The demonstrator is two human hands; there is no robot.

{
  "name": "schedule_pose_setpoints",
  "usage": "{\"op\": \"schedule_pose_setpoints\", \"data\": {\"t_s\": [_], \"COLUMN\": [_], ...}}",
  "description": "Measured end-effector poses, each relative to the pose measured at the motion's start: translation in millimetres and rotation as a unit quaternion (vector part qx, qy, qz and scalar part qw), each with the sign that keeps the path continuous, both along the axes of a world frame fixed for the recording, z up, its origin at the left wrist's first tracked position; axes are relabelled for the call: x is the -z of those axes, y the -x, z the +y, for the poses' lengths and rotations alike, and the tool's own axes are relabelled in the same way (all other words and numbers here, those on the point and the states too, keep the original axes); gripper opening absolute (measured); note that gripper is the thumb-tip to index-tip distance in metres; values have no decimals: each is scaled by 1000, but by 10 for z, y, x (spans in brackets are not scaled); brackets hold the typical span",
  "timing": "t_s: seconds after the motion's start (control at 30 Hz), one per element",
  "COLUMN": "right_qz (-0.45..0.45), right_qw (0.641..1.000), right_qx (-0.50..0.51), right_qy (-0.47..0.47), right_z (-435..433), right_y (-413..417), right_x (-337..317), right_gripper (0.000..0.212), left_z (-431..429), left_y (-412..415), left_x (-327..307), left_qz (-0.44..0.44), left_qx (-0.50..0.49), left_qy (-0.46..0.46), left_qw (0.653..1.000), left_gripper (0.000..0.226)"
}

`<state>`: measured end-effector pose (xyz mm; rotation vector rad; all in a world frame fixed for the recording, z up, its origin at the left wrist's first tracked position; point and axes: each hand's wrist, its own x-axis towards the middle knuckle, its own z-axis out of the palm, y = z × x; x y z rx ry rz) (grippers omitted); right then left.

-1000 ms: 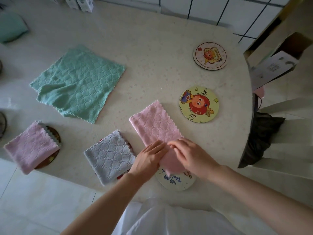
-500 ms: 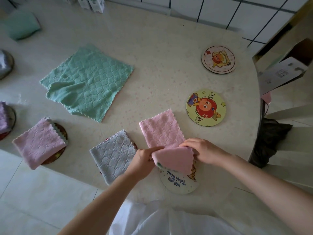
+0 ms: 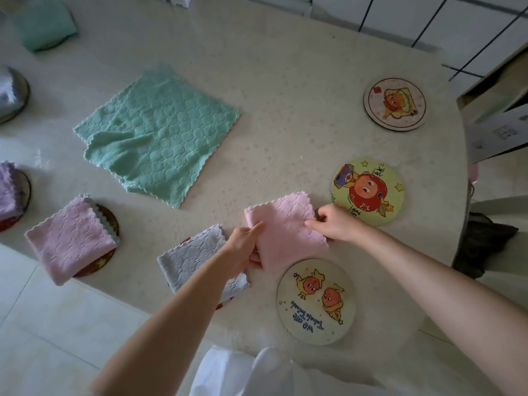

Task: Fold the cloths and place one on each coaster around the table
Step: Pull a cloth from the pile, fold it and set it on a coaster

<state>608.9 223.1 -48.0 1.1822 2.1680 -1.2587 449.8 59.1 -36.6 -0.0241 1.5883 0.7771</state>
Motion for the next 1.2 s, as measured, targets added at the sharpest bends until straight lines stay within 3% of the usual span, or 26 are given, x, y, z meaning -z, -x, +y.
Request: {"op": "schedule_pose_setpoints", "data": {"t_s": [0.17, 0.37, 0.53, 0.67, 0.73, 0.77, 0.8, 0.83, 0.9, 0.93, 0.97, 1.03, 1.2], "right_qz": [2, 79, 37, 39, 33, 34, 41, 48, 47, 42, 30, 6, -25], "right_qw": [999, 988, 983, 979, 969, 956, 938, 922, 911, 913, 914, 912, 917], "right_qx": [30, 51, 24, 33, 19, 3, -20, -47, -107, -141, -169, -186, -124], "right_qy": [-39, -126, -180, -199, -243, -291, -344, -382, -395, -381, -367, -365, -379], "right_z": [57, 17, -65, -119, -184, -240, -308, -392, -553, -623, -680, -743, -817], "right_y": [143, 332, 357, 378, 327, 286, 238, 187, 96, 60, 25, -47, -333], "right_x": [-29, 7, 90, 32, -70, -114, -149, -168, -109, -55, -4, 57, 70], "right_gripper": [45, 21, 19, 19, 24, 26, 26, 28, 51, 67, 76, 67, 50], "left_z": [29, 40, 68, 109, 111, 103, 83, 40, -35, -62, -74, -110, -280], "left_y": [9, 11, -22, -23, -25, -24, -29, -39, -81, -98, -112, -108, -10], "left_x": [-15, -21, -59, -70, -94, -121, -140, -143, -154, -136, -102, 8, 210], "left_qz": [-19, -7, 9, 9, 44, 108, 203, 323, 549, 603, 617, 588, 535], "left_qx": [-7, 5, -6, -12, 8, 52, 120, 200, 318, 366, 417, 493, 513], "left_qy": [12, 14, 34, 58, 78, 91, 99, 101, 48, 3, -36, -72, -36], "left_qw": [1000, 1000, 999, 998, 996, 989, 967, 920, 772, 708, 667, 638, 670], "left_gripper": [43, 48, 36, 40, 45, 48, 50, 50, 57, 66, 75, 87, 92]}}
